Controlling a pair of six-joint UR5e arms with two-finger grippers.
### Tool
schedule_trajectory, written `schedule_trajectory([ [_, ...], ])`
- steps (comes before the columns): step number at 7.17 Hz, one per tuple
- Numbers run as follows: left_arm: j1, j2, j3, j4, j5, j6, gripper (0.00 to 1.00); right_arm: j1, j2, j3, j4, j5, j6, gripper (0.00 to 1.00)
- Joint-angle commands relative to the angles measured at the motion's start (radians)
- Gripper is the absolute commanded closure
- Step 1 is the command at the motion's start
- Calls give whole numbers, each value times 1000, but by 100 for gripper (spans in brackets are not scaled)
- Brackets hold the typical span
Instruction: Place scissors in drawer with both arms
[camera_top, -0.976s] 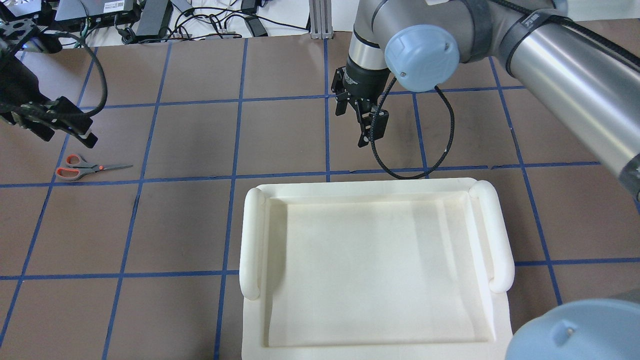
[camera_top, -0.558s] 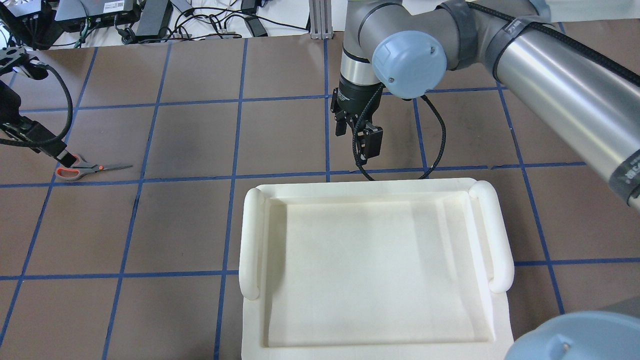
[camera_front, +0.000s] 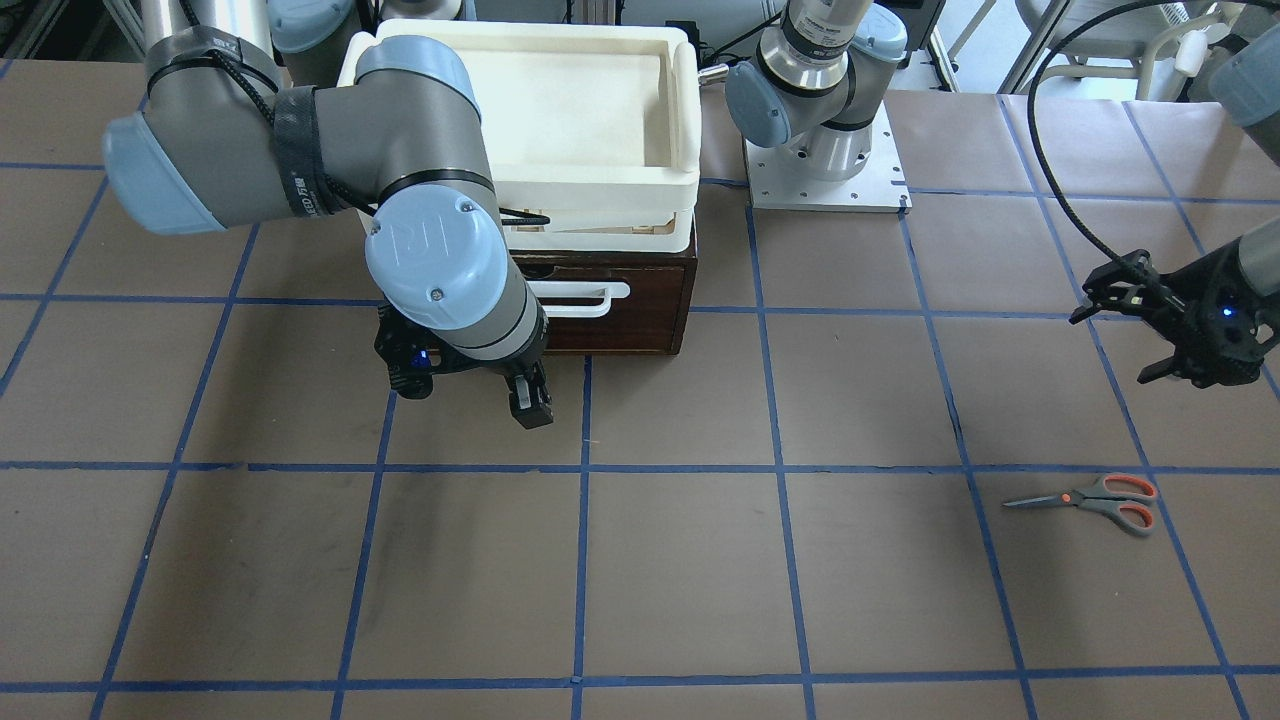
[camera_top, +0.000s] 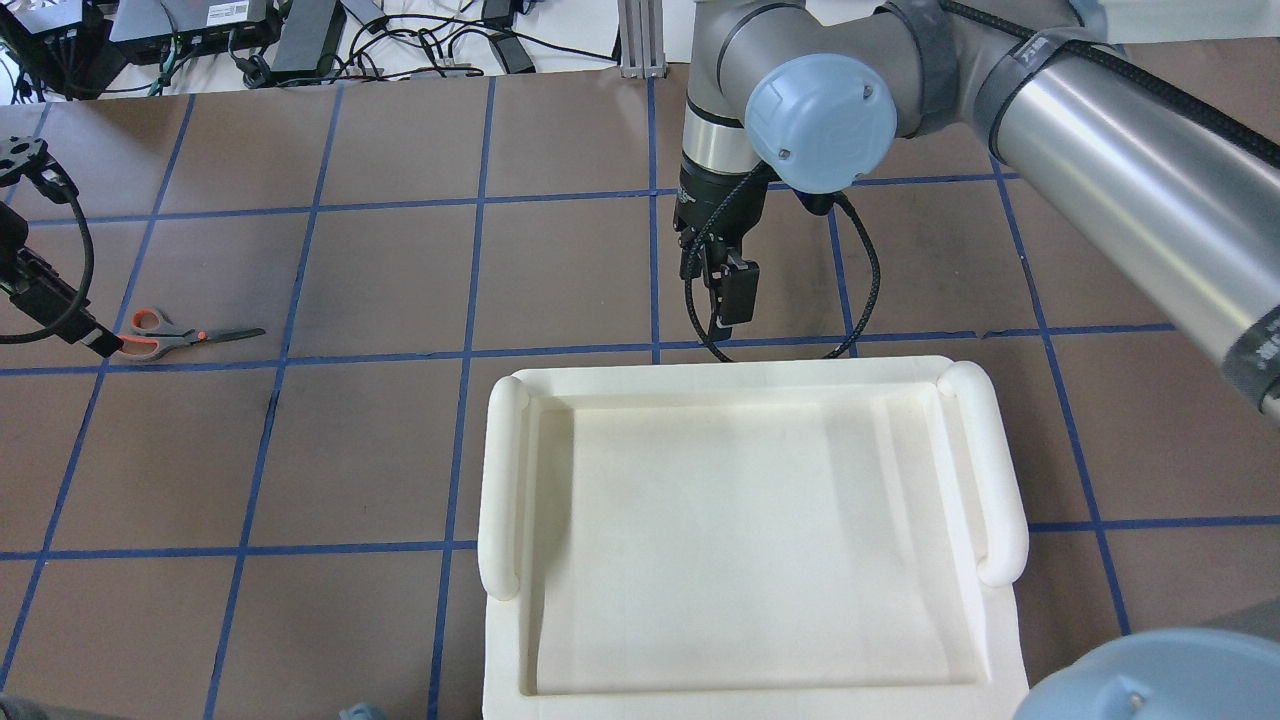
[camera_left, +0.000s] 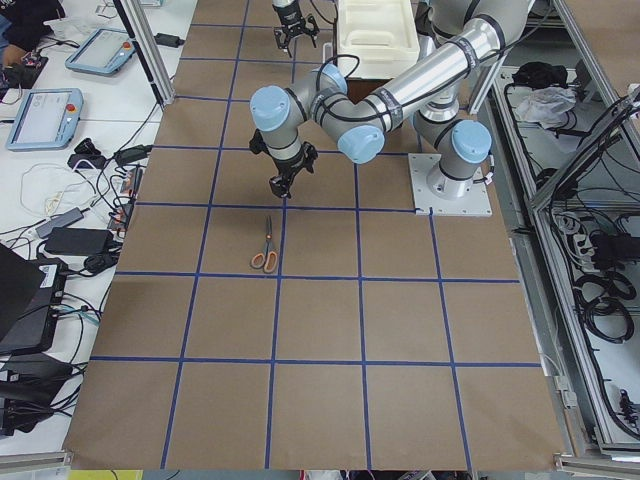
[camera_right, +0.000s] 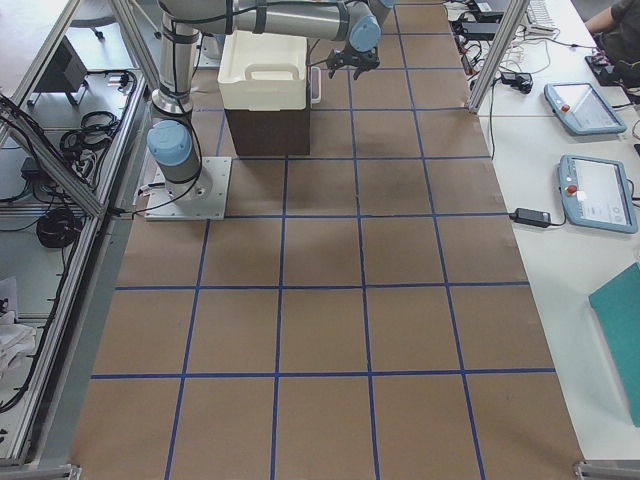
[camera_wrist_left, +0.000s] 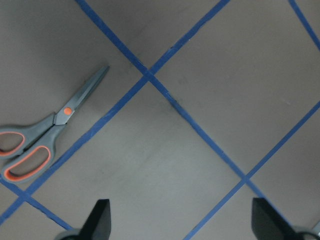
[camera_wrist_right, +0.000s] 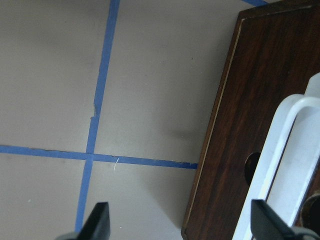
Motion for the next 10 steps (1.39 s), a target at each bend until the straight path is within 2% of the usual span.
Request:
schedule_trajectory([
  [1, 4, -74, -2, 148, 125, 281, 0, 1, 19, -4, -86, -3, 187, 0],
  [4, 8, -148, -3, 274, 111, 421, 0, 1, 33, 11, -1, 2, 93, 0],
  [6, 22, -174, 1, 280, 99, 454, 0, 1, 32, 11, 40, 52, 85, 0],
  [7, 34, -185, 3, 288, 29, 469, 0, 2, 33, 11, 66, 59, 83, 0],
  [10, 47, -243, 6, 344, 7, 647, 2, 4, 35, 13, 117, 48, 129, 0],
])
